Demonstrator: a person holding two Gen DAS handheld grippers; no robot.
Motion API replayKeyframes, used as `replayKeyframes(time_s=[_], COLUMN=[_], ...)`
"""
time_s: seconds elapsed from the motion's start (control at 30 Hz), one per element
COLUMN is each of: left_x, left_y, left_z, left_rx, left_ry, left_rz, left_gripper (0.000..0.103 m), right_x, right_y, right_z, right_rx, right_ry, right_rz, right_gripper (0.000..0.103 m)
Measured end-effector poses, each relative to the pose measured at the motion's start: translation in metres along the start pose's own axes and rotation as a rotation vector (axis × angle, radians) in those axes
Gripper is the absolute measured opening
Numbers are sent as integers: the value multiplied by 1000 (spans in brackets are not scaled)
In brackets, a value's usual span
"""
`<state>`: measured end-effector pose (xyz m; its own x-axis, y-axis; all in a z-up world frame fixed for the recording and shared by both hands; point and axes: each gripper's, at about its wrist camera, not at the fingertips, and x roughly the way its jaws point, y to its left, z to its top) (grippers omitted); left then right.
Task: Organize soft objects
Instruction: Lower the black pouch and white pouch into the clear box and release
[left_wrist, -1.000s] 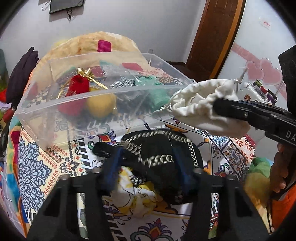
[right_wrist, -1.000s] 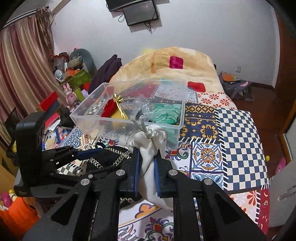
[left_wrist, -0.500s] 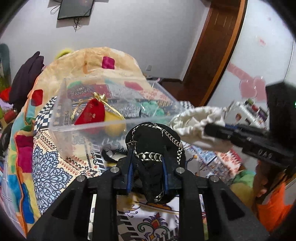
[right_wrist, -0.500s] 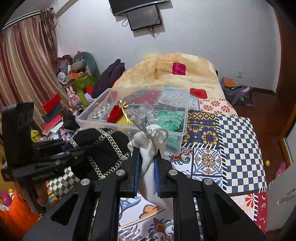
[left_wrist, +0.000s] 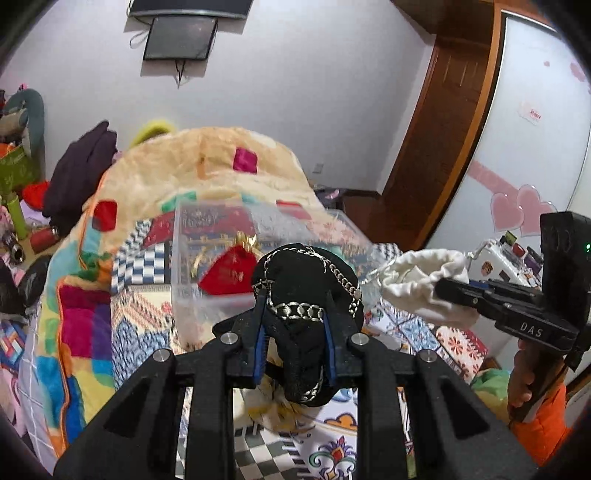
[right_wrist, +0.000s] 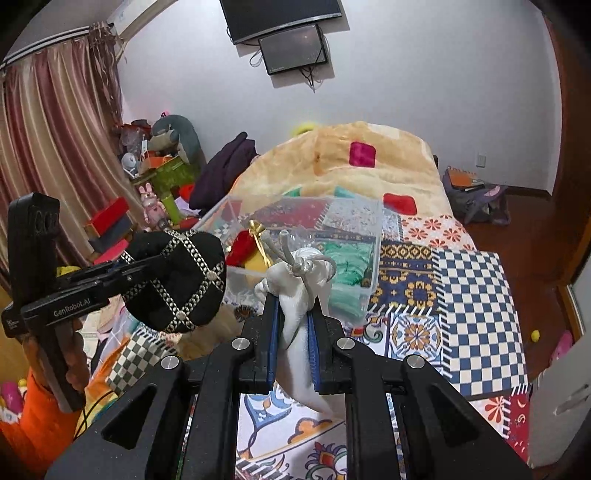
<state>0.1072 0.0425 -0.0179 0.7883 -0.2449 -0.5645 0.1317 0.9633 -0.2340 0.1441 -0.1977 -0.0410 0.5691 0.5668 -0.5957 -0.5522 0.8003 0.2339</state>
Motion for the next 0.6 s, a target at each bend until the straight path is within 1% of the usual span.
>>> replayKeyframes(time_s=[0.17, 0.3, 0.43, 0.6], left_x=[-5, 0, 13, 37], left_y=[-7, -9, -2, 8], left_z=[19, 36, 49, 55], left_rx=[39, 67, 53, 32], left_ry=[-64, -102, -108, -93], left_rz=[31, 73, 85, 115], left_gripper=[24, 24, 24, 24], right_x=[-2, 3, 15, 38], right_y=[0, -2, -4, -8], right_z=[14, 30, 44, 56], right_rx=[5, 8, 10, 23], right_ry=[-44, -76, -95, -79], right_rz=[-2, -8, -29, -44], right_gripper=[13, 13, 13, 13])
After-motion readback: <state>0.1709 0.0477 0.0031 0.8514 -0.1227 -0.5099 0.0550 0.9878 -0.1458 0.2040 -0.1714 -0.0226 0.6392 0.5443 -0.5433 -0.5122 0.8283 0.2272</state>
